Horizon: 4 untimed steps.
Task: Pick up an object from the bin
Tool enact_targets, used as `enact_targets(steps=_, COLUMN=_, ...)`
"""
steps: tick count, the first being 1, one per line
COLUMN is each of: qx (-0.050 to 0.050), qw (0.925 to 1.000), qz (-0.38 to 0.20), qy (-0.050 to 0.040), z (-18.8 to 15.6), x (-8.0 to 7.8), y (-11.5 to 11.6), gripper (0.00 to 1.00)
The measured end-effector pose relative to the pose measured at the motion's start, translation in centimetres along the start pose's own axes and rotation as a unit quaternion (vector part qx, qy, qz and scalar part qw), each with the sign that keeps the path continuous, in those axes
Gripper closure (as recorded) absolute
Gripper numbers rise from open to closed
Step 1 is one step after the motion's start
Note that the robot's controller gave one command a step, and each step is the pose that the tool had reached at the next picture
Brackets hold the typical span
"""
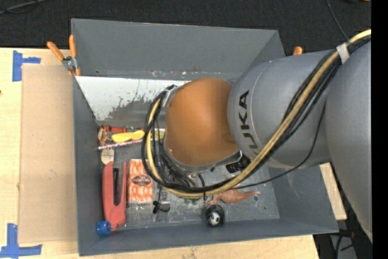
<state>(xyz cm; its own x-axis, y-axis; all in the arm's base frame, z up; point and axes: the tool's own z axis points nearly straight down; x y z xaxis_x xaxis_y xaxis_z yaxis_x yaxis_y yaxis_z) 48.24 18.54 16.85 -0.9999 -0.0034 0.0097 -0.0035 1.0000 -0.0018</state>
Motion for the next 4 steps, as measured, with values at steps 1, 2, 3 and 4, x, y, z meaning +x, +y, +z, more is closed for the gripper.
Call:
enact_targets(steps=1, qx=-0.001, qw=1.0, qz=0.003, qy=-0.0037, z=-0.4, x=-0.2, y=-0.1, gripper=0.0)
enact_targets(steps=2, qx=-0.002, qw=0.9815, qz=0.192, qy=-0.0031, z=7.6, x=-1.3, y=0.5, gripper=0.0)
enact_targets(steps=3, qx=-0.001, qw=0.9527, qz=0.304, qy=-0.0018, z=4.7, x=-0.1, y=1.9, gripper=0.0)
enact_targets(steps=4, qx=0.001, qw=0.9716, qz=0.237, qy=0.0, z=8.4, x=-0.7, y=1.1, gripper=0.0)
